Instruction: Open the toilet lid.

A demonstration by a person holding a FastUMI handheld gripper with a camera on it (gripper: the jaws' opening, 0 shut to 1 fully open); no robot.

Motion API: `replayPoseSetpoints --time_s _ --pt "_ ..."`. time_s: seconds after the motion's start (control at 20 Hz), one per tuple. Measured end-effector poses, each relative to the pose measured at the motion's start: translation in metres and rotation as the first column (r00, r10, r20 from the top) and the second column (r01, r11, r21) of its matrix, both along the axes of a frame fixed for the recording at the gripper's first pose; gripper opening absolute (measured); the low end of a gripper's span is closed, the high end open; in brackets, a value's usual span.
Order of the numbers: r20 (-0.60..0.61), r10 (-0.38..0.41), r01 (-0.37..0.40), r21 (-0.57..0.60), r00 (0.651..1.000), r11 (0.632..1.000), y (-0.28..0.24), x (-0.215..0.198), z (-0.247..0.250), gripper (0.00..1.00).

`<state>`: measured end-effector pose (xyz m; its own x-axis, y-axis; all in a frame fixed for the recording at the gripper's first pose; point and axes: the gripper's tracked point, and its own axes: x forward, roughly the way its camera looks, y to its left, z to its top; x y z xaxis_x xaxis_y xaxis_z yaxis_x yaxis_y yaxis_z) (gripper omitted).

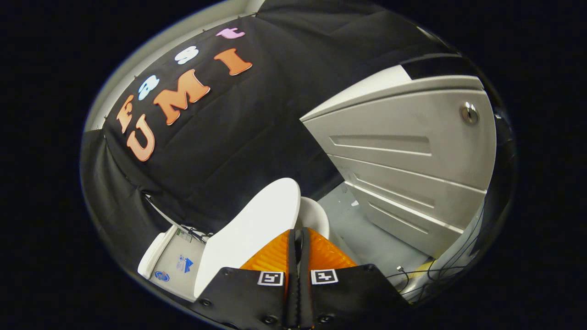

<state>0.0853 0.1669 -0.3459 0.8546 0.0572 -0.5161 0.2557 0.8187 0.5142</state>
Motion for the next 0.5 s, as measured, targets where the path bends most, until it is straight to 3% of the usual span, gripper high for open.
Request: replayPoseSetpoints --time_s 0.5 --pt "0.124 0.051 -0.061 0.076 0.991 0.995 0.107 0.031 0.131 0.08"
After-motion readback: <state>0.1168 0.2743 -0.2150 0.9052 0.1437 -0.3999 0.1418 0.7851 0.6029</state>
